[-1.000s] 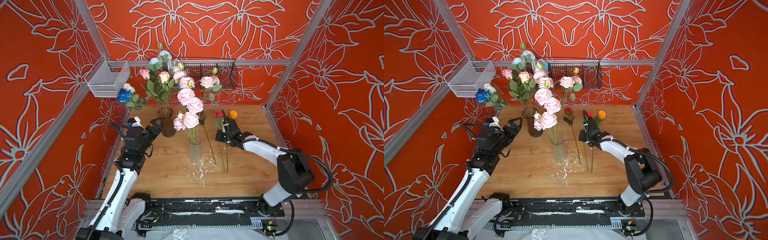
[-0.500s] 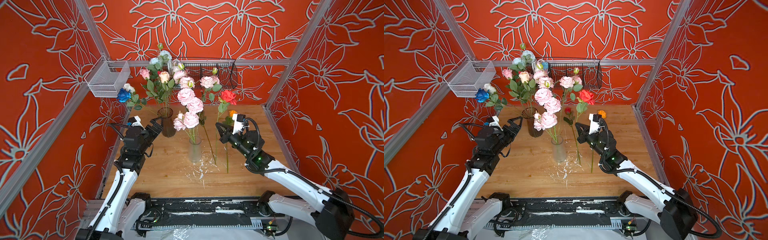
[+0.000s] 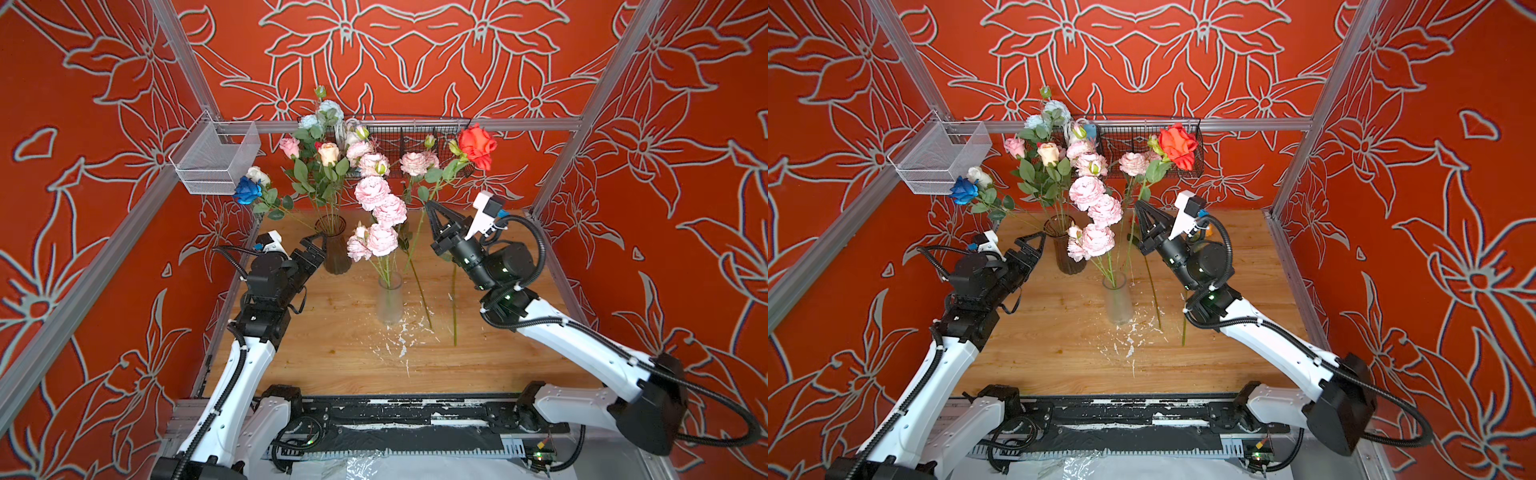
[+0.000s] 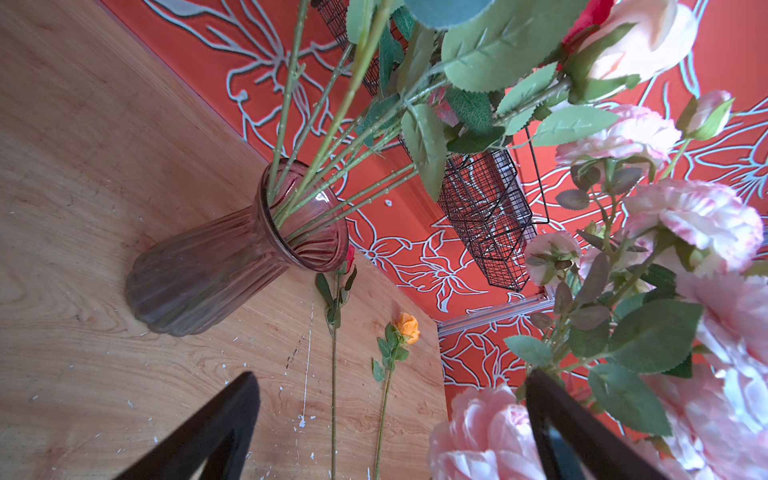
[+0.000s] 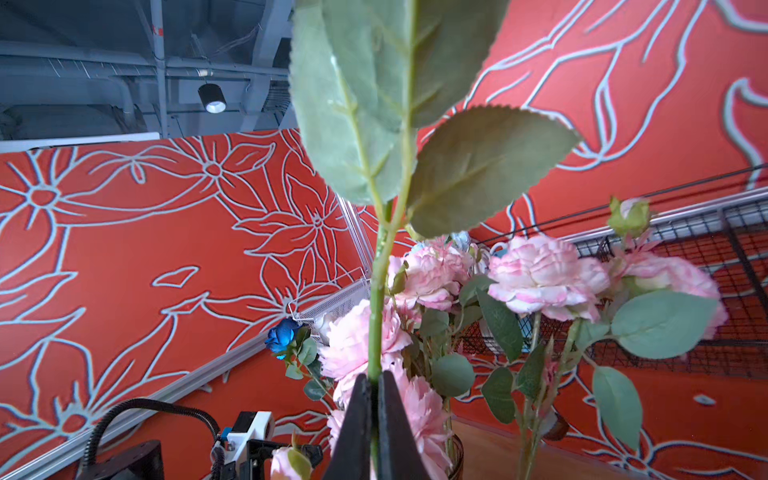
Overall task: Arrange the flowers into the vase
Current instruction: 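Lift the red rose with the right gripper and carry it over the clear vase, then lower the red rose stem into the clear vase, open and withdraw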
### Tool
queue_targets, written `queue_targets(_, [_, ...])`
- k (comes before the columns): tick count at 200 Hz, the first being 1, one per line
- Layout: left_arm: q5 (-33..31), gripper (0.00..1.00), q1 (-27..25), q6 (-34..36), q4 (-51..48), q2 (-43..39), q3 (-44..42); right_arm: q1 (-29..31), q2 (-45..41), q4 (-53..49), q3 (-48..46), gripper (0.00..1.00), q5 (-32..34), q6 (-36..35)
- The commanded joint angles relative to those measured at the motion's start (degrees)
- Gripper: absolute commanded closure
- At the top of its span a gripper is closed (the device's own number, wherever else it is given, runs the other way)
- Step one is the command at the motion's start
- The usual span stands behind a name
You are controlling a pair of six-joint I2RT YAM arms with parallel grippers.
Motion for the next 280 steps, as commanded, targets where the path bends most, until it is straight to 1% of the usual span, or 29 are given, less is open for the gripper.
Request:
queue_targets(1, [0.4,0.0,0.2,-0.6,1.8,-0.3,0.2,0.8,3.7,3.2,1.9,1.0,0.9,0.0])
queue_targets(56, [0.7,0.01,0.3,-0.6,2.0,-0.2,0.2,2.3,7.1,3.5,-4.7,1.0,1.3,1.9])
queue_targets(73, [0.6,0.0,0.4,-0.7,2.0,-0.4,0.2,3.2,7.0,0.4,-6.7,1.0,1.6,2.9])
queue_targets(95, [0.7,0.0,0.3,-0.8,2.1,-0.4,0.2,4.7,5.9,-7.8,-7.5,1.0,2.9,2.7])
queue_targets(96, [0.7,0.0,0.3,-0.8,2.1,-0.4,0.2,4.8,5.9,-8.1,-7.5,1.0,3.0,2.7])
queue_targets(103, [0.7,0.0,0.3,-0.7,2.2,-0.4,0.2,5.0,5.4,-10.0,-8.0,0.89,3.5,2.8])
queue_targets(111, [0.7,0.0,0.3,-0.7,2.1,-0.5,0.2,5.2,4.7,-12.7,-8.5,0.81,4.6,3.6])
queue_targets(128, [0.3,0.0,0.3,-0.4,2.0,-0.7,0.2,5.4,2.7,-18.9,-8.8,0.68,5.0,3.8])
queue_targets(135, [0.1,0.0,0.3,-0.3,1.8,-0.8,0.2,5.5,1.7,-22.3,-8.5,0.64,5.6,3.8])
queue_targets(144, [-0.2,0.01,0.3,-0.2,1.7,-0.8,0.1,5.5,0.2,-26.9,-8.0,0.62,6.7,3.6])
queue_targets(160, [-0.4,0.0,0.4,-0.1,1.7,-0.5,0.1,5.6,-3.1,-31.5,-8.4,0.58,8.3,3.2])
queue_targets(175, [-0.3,0.0,0.4,0.2,1.7,-0.2,0.2,5.6,-6.3,-34.6,-9.1,0.55,9.2,3.0])
queue_targets(194, [-0.4,0.0,0.4,0.2,1.4,0.0,0.2,5.6,-10.0,-36.4,-9.8,0.5,8.2,2.2])
queue_targets(207, [-0.3,0.0,0.4,0.2,1.5,0.0,0.2,5.6,-12.3,-38.8,-9.5,0.48,8.8,2.3])
queue_targets(233, [-0.6,0.0,0.4,0.5,1.3,-0.5,0.2,5.6,-16.4,-43.5,-9.5,0.46,9.5,0.9])
queue_targets(266, [-1.7,0.0,0.3,0.8,0.9,-1.7,0.2,5.5,-23.5,-49.8,-11.9,0.45,15.5,-0.1])
queue_targets(280, [-2.0,0.01,0.3,1.0,0.8,-2.2,0.2,5.2,-26.4,-53.1,-13.5,0.43,20.0,0.1])
